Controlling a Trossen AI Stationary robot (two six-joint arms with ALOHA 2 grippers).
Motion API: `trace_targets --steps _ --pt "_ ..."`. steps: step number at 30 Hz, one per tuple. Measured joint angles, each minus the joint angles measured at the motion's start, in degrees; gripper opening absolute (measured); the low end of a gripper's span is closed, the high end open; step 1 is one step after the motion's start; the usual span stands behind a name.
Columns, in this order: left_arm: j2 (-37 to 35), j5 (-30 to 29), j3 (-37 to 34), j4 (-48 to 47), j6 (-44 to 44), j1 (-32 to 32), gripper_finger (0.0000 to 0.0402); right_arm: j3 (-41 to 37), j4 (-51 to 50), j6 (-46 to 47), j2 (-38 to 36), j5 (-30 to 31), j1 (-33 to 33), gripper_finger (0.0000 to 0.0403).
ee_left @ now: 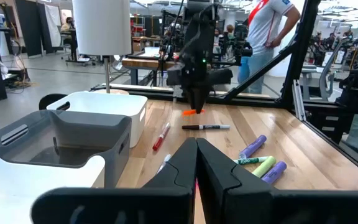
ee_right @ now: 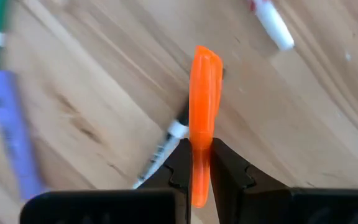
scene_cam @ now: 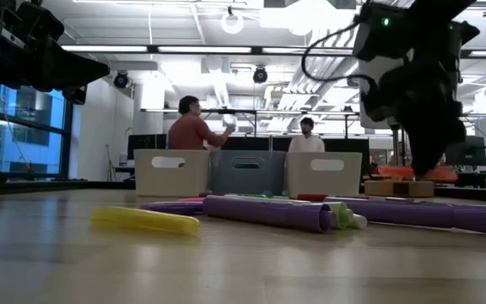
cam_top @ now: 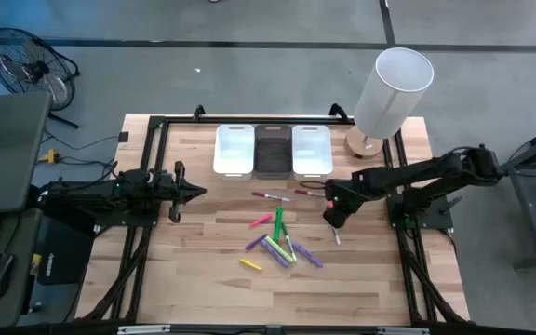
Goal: Pick & Place Markers
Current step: Put the orange pen into the right white bin
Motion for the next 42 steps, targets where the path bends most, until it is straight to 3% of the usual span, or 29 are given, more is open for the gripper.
trace_targets --steps 15,28,34,42 --pt "0.0 0.0 0.0 0.0 0.0 0.0 0.0001 0.0 14.0 2.4 -6.8 1.1 0.0 0.0026" --pt "0.0 0.0 0.0 0.0 0.0 0.0 0.0001 0.1 26.2 -5.9 -10.7 11.8 0.0 0.0026" --pt "0.0 0.0 0.0 0.0 0.0 0.0 0.0001 0.1 33.9 -12.4 -11.9 11.1 0.0 0.0026" --pt "0.0 0.0 0.0 0.0 0.0 0.0 0.0001 0.1 40.7 -22.4 -14.2 5.6 0.0 0.0027"
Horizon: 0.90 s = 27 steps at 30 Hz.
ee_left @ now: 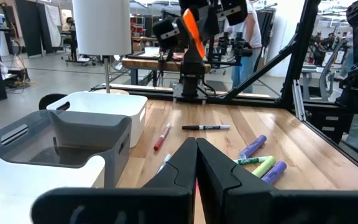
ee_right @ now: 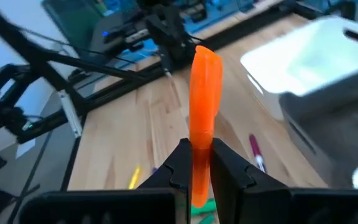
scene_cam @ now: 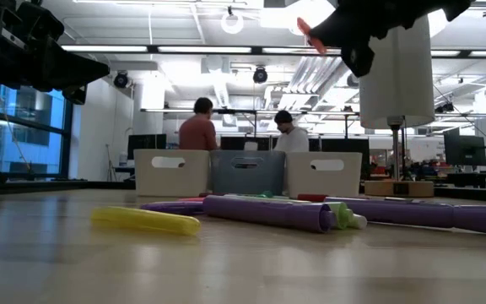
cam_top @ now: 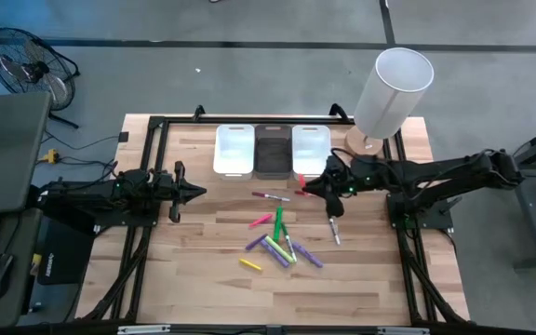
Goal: Pick & Place Markers
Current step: Put the orange pen into the right white bin
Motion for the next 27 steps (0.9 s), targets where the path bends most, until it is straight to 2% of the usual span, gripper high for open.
trace_targets --steps 6,12,16,21,27 --pt "0.0 0.0 0.0 0.0 0.0 0.0 0.0001 0.0 0.0 -2.4 -0.4 3.9 -2.0 0.0027" --pt "0.0 0.0 0.0 0.0 0.0 0.0 0.0001 0.0 -3.3 2.8 -0.4 9.1 -6.4 0.0027" --pt "0.0 0.0 0.0 0.0 0.0 0.0 0.0001 0.0 -8.6 10.4 0.0 11.6 -10.5 0.0027" --pt "0.0 0.0 0.0 0.0 0.0 0.0 0.0001 0.0 -12.4 18.4 2.1 11.3 -15.0 0.0027" --pt "0.0 0.0 0.0 0.0 0.0 0.0 0.0001 0.0 -12.5 22.6 7.3 9.5 -19.7 0.0028"
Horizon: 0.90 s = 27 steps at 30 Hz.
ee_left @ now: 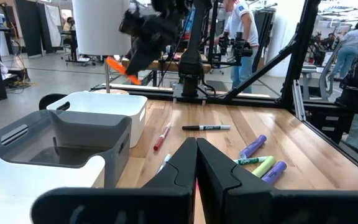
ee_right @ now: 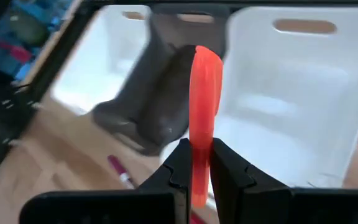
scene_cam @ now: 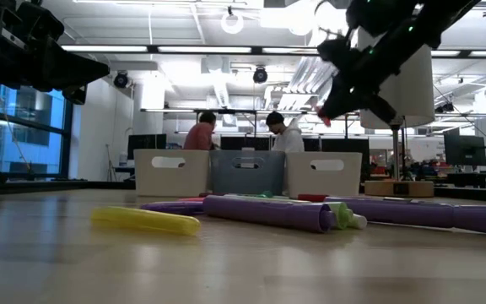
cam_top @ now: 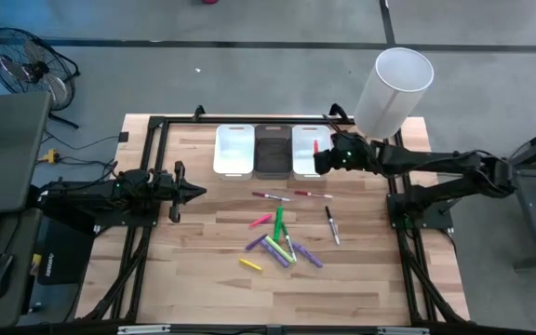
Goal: Pick & Place Markers
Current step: Put the orange pen into the right white bin, then put the black marker pen into the black bin
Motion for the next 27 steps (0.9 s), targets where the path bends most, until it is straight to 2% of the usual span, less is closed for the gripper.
trace_targets --steps 10,27 --pt "0.0 0.0 0.0 0.0 0.0 0.0 0.0001 0.0 2.0 0.3 7.1 -3.2 -4.3 0.0031" --pt "0.0 0.0 0.0 0.0 0.0 0.0 0.0001 0.0 2.8 -1.5 7.5 -2.7 -4.4 0.0092"
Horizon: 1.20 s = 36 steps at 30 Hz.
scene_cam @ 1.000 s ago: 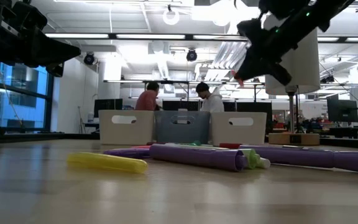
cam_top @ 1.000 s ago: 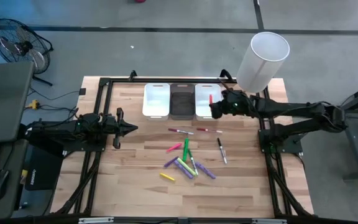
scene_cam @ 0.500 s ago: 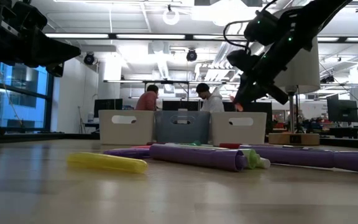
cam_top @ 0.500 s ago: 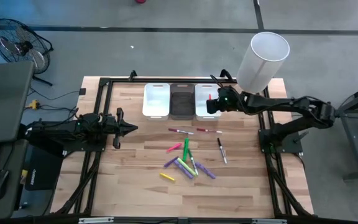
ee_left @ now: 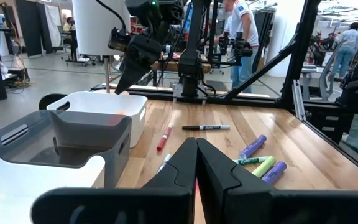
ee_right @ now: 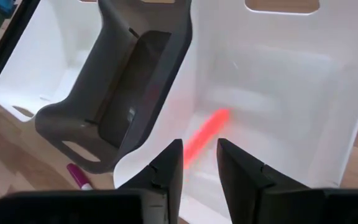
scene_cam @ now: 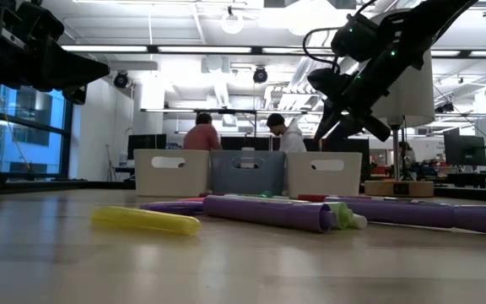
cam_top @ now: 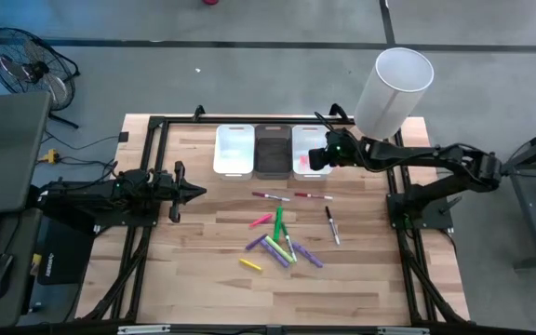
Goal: Pick & Place Markers
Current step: Put the black marker pen into the black bin
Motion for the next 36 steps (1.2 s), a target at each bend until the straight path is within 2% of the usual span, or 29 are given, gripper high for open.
trace_targets --steps 6,16,23,30,36 --pt "0.0 0.0 0.0 0.0 0.0 0.0 0.0001 0.0 0.2 -0.3 -0.4 -1.4 0.1 0.0122" --pt "0.0 0.0 0.0 0.0 0.0 0.0 0.0001 0.0 -5.4 -1.0 -4.4 -12.2 5.7 0.0134" --pt "0.0 0.0 0.0 0.0 0.0 0.0 0.0001 0.0 -13.4 4.5 -8.5 -19.7 12.2 0.0133" --pt "0.0 0.0 0.0 0.0 0.0 0.0 0.0001 0.0 -24.5 12.4 -9.9 -17.1 19.2 0.0133" --pt "0.0 0.0 0.0 0.0 0.0 0.0 0.0001 0.0 -29.6 19.5 -9.8 -12.7 24.6 0.0133"
